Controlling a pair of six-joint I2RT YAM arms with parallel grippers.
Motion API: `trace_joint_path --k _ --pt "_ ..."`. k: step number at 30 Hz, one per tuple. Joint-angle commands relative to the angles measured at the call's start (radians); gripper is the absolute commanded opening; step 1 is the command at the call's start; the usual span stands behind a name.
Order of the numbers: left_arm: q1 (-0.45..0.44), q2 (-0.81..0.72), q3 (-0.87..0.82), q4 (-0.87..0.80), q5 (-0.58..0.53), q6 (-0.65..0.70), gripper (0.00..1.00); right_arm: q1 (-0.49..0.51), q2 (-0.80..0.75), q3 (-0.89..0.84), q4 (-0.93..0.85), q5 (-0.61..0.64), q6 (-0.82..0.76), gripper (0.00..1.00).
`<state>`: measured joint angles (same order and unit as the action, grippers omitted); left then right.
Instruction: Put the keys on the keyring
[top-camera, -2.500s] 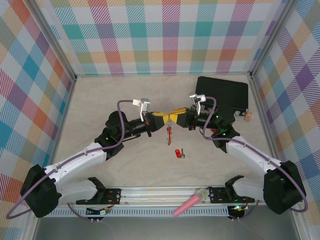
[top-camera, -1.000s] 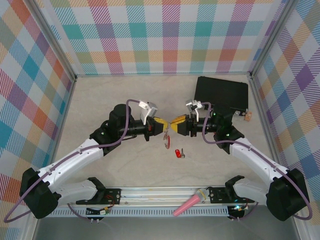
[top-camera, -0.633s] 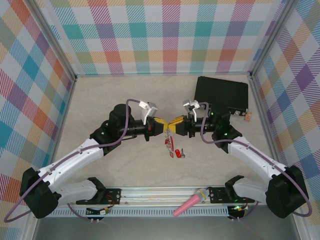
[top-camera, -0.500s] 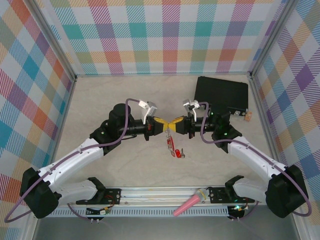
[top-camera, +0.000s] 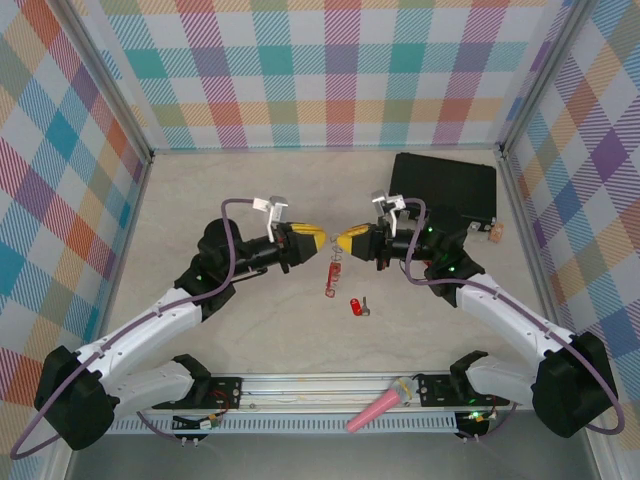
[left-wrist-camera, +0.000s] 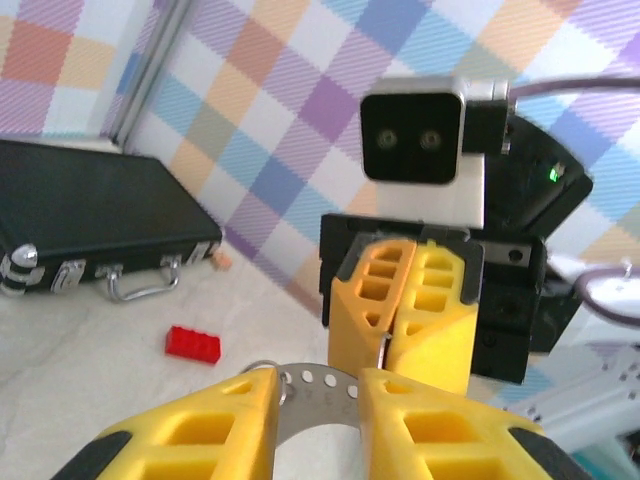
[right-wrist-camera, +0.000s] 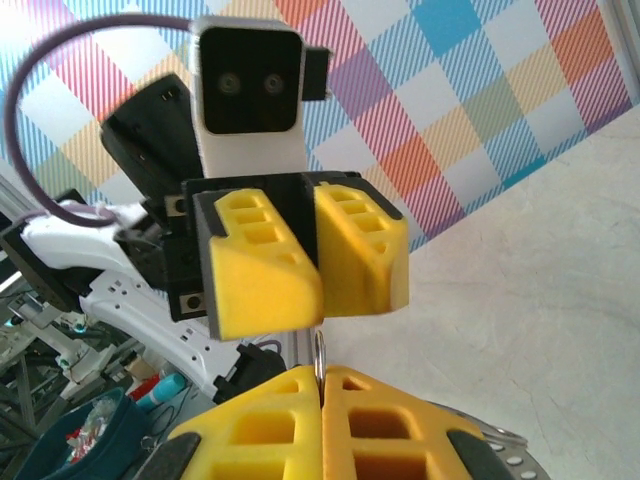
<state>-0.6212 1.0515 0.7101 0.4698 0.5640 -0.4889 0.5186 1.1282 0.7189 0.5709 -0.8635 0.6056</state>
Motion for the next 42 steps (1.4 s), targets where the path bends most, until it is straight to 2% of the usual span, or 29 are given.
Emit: trace_joint_path --k 1,11,32,42 --pt "0.009 -0.005 -0.023 0.215 0.020 -0.123 0.27 0.006 -0.018 -0.008 0.131 0.024 0.074 0.00" --pt "0.006 0.024 -0.024 0.286 0.077 -0.144 0.28 0.006 -0.001 -0.007 0.184 0.039 0.126 0.00" --pt "-0.038 0.077 0.039 0.212 0.119 -0.091 0.28 0.007 0.029 0.005 0.208 -0.016 0.143 0.00" --pt "-0.045 0.097 0.058 0.210 0.139 -0.085 0.22 0.006 0.044 0.010 0.228 -0.037 0.157 0.00"
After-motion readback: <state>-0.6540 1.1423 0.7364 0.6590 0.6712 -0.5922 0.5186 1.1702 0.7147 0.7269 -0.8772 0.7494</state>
